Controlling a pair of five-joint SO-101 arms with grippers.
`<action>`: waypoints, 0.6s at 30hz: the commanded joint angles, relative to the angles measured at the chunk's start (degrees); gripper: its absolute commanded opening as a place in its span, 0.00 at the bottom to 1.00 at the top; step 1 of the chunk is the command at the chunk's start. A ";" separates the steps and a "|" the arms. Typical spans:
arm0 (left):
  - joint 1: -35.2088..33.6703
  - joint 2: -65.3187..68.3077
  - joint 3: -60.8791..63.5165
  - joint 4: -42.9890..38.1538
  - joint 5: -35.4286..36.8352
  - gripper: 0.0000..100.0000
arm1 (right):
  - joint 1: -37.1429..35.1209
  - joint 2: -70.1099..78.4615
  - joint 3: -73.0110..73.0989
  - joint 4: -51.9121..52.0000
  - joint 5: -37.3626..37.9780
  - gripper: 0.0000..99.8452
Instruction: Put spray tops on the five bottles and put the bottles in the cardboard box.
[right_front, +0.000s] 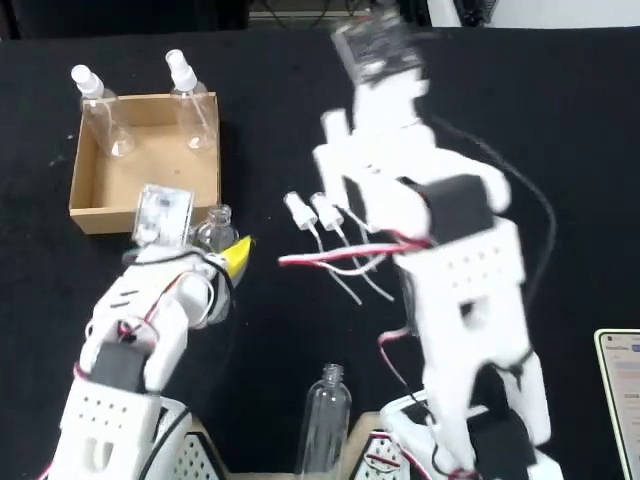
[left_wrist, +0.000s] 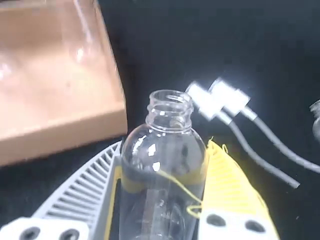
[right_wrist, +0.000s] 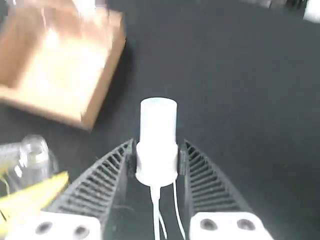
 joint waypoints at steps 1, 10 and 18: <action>2.59 -11.52 5.32 -9.58 0.44 0.18 | 0.70 -3.12 -6.02 -4.04 -3.78 0.09; 7.52 -24.70 24.92 -24.26 0.00 0.18 | 0.26 -3.38 -6.64 -14.59 -10.55 0.09; 12.00 -23.82 24.92 -24.18 0.09 0.18 | -9.05 -2.77 -3.91 -23.03 -11.25 0.09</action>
